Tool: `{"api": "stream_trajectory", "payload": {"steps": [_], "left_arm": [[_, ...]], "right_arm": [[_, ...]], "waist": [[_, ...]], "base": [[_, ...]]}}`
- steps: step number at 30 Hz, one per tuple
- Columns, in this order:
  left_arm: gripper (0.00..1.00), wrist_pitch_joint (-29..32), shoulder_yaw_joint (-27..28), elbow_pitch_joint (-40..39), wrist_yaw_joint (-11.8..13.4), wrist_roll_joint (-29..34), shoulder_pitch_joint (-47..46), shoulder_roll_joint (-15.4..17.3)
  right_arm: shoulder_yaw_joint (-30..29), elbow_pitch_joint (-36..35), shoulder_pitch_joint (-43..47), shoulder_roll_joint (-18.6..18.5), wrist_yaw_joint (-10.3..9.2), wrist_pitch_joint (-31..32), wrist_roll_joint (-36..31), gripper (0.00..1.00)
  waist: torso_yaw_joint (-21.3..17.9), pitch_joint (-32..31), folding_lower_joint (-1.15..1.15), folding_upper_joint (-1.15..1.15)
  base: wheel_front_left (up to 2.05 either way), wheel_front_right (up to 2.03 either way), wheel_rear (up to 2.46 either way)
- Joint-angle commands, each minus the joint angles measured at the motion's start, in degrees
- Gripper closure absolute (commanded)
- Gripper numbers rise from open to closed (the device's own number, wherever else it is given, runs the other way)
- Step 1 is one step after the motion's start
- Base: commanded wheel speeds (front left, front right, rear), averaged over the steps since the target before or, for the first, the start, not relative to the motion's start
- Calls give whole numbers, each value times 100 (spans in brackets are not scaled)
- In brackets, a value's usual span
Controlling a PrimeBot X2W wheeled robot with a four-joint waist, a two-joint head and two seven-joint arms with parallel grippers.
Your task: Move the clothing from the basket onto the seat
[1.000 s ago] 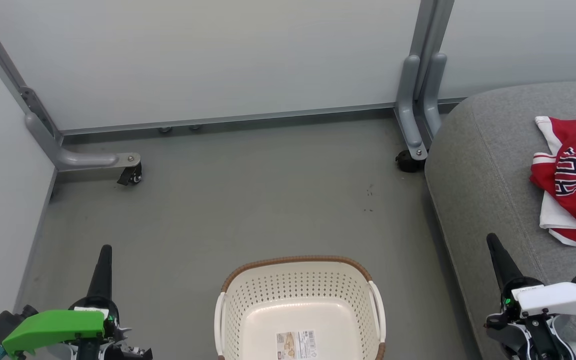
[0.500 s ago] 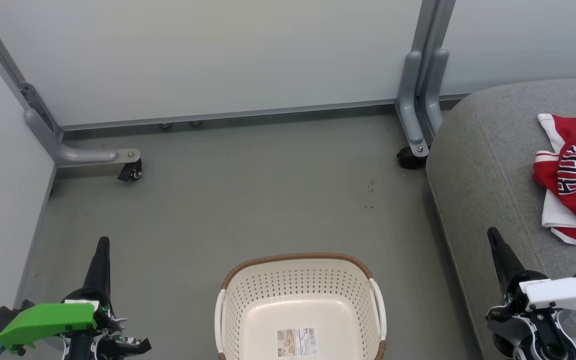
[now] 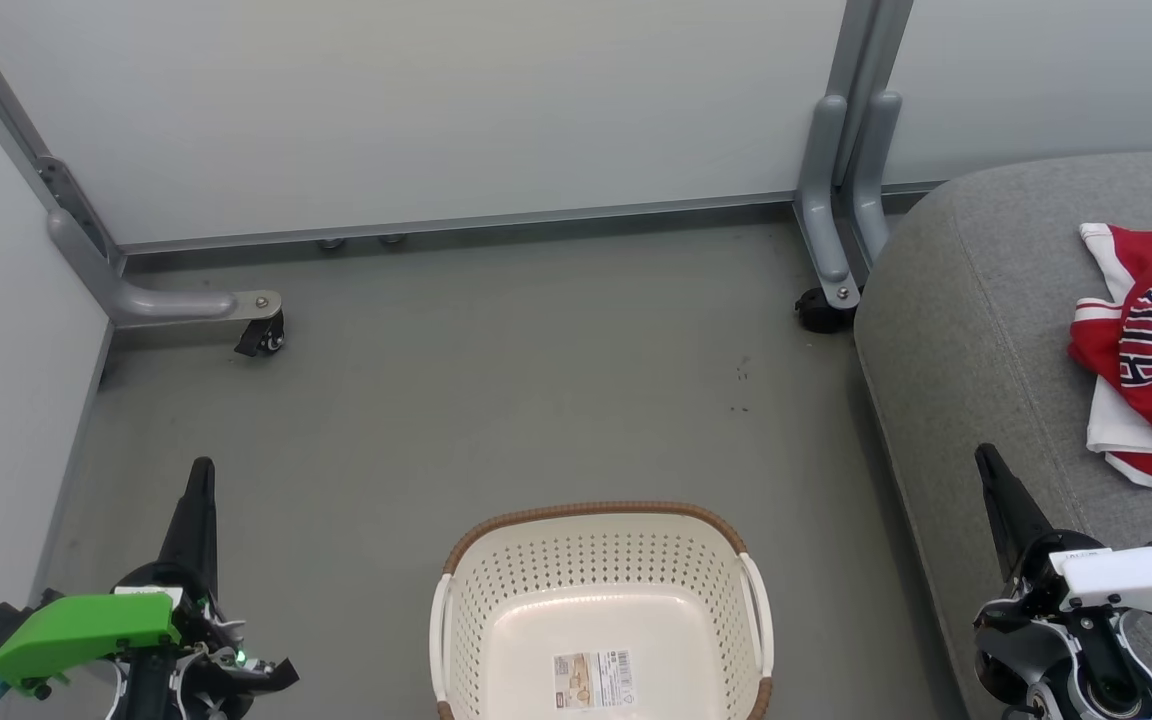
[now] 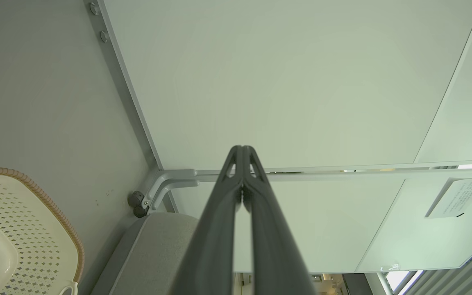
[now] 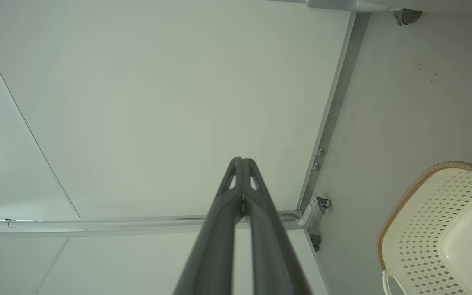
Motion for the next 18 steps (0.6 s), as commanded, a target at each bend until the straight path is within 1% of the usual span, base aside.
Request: {"api": "stream_trajectory", "payload": {"steps": [1,18], "left_arm": [[100,25,22,5,-34,-20,-63,-3],[100,45,53,6,-34,27,-66,-30]], "right_arm": [[-23,12,-45,-10,-6,24,12,100],[-45,13,-49,7,-5,38,-20,100]], "waist": [[0,0,0,0],[0,-1,0,0]], "base": [[0,0,0],[0,0,0]]}}
